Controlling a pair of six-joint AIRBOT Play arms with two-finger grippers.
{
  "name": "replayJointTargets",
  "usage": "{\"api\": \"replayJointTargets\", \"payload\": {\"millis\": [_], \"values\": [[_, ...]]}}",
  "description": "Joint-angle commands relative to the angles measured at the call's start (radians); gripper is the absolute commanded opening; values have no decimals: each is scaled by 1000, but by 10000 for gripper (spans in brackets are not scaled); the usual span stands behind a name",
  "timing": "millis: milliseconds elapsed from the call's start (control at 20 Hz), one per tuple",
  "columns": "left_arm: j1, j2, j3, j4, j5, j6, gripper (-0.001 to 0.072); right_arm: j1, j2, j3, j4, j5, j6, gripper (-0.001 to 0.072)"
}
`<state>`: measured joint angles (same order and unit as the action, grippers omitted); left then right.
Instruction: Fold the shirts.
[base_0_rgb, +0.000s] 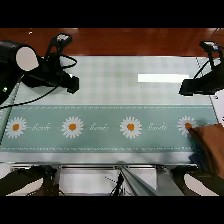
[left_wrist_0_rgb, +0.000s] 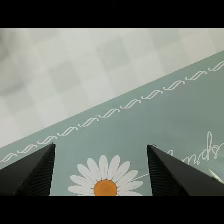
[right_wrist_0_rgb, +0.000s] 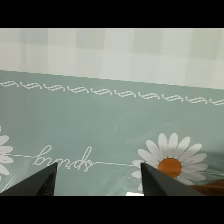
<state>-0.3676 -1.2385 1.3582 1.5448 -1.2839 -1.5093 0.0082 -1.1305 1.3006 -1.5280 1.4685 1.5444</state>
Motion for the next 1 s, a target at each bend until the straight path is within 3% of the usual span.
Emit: {"api": "replayJointTargets", "payload": {"millis": [0,650,950], "values": [[-1,0,0,0,0,0,652,1,-1,0,0,0,0,601],[-1,0,0,0,0,0,652,1,-1,0,0,0,0,601],[-1,-10,0,-4,105,-7,653,1,-1,0,0,-284,0,601]]}}
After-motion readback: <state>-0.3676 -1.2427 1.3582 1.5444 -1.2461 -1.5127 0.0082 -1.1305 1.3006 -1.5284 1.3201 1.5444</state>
